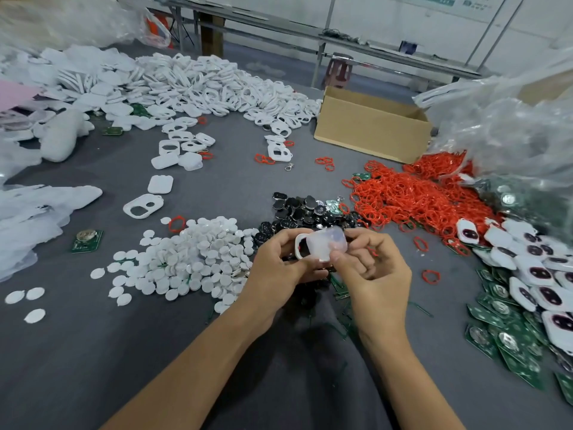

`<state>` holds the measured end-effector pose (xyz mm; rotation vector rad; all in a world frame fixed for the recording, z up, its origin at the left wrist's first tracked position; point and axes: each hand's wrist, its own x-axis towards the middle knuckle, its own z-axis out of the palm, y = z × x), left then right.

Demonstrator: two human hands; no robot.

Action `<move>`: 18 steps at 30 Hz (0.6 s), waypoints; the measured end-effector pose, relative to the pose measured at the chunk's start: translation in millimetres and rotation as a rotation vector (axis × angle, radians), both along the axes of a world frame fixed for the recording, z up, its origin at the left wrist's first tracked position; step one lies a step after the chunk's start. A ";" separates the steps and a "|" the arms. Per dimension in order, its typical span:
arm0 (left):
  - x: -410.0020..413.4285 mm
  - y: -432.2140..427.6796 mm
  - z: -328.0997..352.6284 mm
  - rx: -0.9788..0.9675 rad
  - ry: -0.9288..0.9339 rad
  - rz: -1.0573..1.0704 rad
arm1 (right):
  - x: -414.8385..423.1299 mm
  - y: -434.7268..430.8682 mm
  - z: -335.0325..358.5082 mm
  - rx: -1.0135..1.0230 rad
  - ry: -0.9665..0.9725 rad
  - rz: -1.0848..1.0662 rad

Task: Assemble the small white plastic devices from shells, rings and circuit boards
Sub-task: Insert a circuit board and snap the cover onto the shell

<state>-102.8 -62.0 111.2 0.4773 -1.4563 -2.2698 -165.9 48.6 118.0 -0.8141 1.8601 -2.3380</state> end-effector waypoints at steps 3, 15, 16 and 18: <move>1.3 0.1 1.4 0.003 0.006 -0.002 | -0.6 0.4 2.1 -0.055 -0.079 -0.005; 2.4 -0.6 1.1 0.004 0.000 -0.021 | -18.0 5.5 22.1 0.011 -0.160 0.034; 2.5 -0.9 1.0 0.002 -0.005 -0.027 | -22.0 6.4 27.5 0.063 -0.116 0.062; 2.4 -1.0 0.5 0.001 -0.015 -0.039 | -29.5 6.2 38.6 0.205 0.050 0.101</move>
